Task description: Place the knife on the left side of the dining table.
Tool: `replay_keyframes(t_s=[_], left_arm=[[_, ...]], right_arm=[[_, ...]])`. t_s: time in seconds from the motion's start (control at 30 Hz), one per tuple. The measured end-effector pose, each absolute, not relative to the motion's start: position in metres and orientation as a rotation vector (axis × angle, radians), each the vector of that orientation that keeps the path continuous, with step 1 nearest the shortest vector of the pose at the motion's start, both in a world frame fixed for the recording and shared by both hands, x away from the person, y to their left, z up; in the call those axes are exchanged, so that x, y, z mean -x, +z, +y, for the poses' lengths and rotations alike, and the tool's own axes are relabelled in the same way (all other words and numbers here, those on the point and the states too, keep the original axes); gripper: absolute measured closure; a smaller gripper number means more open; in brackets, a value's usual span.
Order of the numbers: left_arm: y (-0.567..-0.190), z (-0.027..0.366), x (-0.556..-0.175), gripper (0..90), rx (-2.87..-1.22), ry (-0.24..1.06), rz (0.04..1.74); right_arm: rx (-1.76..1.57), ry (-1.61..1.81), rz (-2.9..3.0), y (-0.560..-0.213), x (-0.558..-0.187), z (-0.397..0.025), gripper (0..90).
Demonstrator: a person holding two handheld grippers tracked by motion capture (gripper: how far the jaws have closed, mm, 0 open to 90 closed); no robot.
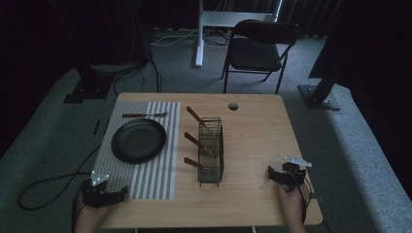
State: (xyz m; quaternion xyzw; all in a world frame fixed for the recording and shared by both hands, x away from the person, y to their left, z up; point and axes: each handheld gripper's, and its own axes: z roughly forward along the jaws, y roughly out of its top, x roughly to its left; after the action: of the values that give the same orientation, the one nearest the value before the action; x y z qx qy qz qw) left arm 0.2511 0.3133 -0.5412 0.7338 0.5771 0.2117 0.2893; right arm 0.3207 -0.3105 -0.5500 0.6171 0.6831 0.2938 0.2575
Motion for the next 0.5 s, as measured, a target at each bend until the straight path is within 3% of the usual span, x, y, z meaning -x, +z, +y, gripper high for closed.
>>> replay_keyframes(t_s=[0.5], left_arm=[[-0.519, 0.294, -0.264, 2.9, -1.963, 0.549, 1.446]], right_arm=[[-1.675, 0.798, 1.852, -0.550, -0.321, -0.310, 11.2]])
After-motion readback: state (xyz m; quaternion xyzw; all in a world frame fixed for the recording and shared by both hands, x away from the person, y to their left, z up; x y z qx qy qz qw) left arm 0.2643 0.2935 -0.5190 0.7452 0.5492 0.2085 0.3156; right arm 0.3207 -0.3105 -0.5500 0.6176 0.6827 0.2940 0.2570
